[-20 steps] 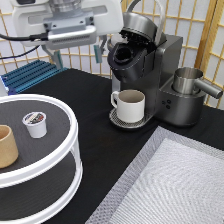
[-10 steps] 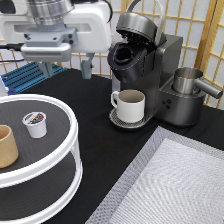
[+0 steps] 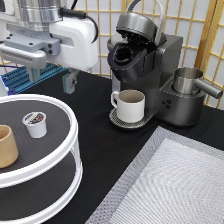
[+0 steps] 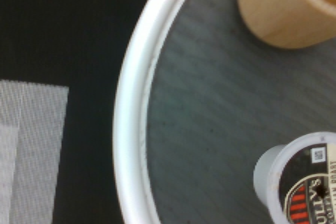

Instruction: Make coffee

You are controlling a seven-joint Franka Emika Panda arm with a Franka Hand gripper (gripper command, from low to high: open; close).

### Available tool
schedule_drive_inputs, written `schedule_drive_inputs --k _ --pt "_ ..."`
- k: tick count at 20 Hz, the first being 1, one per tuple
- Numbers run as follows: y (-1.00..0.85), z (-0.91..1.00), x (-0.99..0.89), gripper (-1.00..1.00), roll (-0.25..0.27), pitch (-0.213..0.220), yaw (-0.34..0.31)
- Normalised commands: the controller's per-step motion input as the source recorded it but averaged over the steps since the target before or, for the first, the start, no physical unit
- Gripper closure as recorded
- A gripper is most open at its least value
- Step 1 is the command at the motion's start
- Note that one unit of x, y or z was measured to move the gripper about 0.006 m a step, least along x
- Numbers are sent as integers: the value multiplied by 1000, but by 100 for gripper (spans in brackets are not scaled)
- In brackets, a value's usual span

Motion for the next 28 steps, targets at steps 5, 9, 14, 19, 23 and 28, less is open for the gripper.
schedule_drive_inputs --k 5,9,14,19,23,28 --pt "-7 -366 -759 -100 -43 -258 -7" --pt "0 -523 -777 -100 -51 -187 51" --pt "0 -481 -731 -100 -86 -138 78" --pt "-72 -166 -353 -100 -37 -38 46" --pt "-175 -39 33 -100 -6 -20 0" --pt "-141 -164 175 -100 -13 0 0"
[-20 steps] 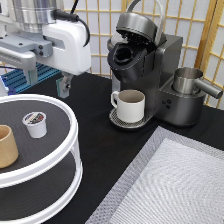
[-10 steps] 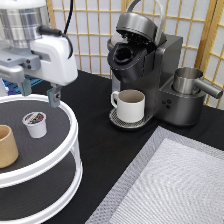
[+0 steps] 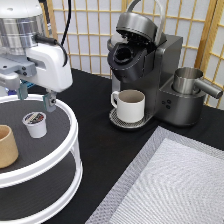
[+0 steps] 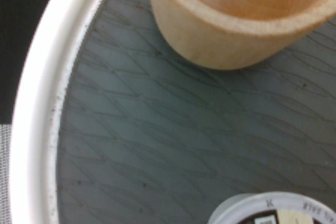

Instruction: Make coffee

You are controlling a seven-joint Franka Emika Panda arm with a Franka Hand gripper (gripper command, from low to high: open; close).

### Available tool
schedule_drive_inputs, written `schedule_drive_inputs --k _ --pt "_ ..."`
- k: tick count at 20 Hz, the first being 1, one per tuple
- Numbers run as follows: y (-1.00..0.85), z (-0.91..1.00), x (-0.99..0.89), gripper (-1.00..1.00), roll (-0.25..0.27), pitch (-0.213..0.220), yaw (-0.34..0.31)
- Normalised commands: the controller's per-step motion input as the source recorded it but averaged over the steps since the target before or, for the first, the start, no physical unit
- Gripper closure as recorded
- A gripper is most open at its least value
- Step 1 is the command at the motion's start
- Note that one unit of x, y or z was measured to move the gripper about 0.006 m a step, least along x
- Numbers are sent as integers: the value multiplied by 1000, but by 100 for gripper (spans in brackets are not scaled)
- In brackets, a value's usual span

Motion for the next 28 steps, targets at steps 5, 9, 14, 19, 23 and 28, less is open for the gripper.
schedule_drive_inputs --k 5,9,14,19,23,28 --pt "-146 -324 0 -100 0 0 10" --pt "-200 -165 22 -100 0 0 0" --pt "-293 -201 -55 -100 0 0 0" --pt "-249 -154 -2 100 6 0 0" --pt "-14 -4 67 100 0 0 0" --pt "57 153 196 100 0 0 0"
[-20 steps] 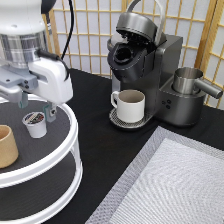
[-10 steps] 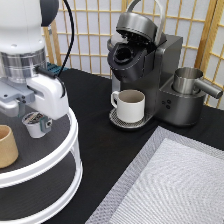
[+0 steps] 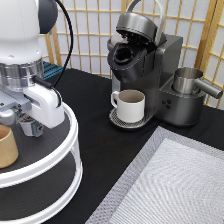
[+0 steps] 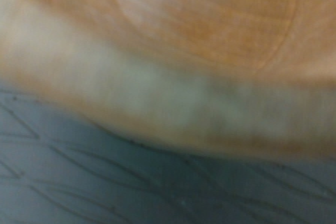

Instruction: Make coffee

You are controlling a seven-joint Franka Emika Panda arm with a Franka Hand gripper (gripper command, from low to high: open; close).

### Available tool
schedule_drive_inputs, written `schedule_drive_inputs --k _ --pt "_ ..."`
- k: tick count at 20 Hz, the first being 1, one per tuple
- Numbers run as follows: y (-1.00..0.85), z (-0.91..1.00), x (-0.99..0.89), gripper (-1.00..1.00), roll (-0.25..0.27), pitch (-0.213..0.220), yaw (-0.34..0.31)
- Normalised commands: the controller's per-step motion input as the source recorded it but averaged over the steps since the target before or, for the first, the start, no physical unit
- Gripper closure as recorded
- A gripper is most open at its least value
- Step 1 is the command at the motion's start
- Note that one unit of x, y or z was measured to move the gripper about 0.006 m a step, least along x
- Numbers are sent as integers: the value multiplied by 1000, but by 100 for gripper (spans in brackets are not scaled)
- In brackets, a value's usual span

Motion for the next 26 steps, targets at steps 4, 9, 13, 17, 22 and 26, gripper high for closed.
schedule_drive_inputs --k 4,9,13,17,22,26 --pt "41 155 140 100 0 -28 0" --pt "277 704 335 100 18 -44 27" --pt "345 786 526 100 146 0 49" --pt "355 579 610 100 218 0 52" --pt "405 391 499 100 289 -3 53" --pt "429 326 371 100 313 -11 43"
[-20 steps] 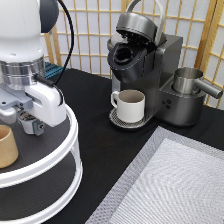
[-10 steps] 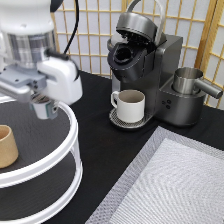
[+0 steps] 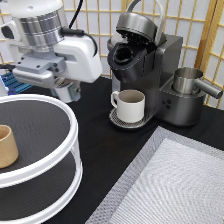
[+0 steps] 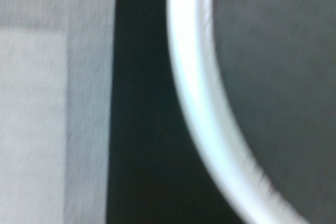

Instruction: Make coffee

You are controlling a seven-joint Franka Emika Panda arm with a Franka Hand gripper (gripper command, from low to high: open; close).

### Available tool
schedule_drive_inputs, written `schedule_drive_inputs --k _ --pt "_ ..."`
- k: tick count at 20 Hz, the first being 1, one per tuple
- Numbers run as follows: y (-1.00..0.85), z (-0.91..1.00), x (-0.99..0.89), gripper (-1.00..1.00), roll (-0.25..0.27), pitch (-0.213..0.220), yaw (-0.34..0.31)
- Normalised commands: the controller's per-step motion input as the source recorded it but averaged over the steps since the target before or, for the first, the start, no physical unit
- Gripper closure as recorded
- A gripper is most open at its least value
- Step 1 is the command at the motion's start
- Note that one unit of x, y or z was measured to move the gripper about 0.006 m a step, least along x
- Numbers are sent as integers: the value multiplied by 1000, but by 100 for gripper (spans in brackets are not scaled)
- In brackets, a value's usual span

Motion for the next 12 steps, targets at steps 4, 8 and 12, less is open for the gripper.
schedule_drive_inputs --k 4,8,12 --pt "449 478 190 100 281 0 32" --pt "453 551 84 100 262 0 16" --pt "461 619 11 100 240 0 0"
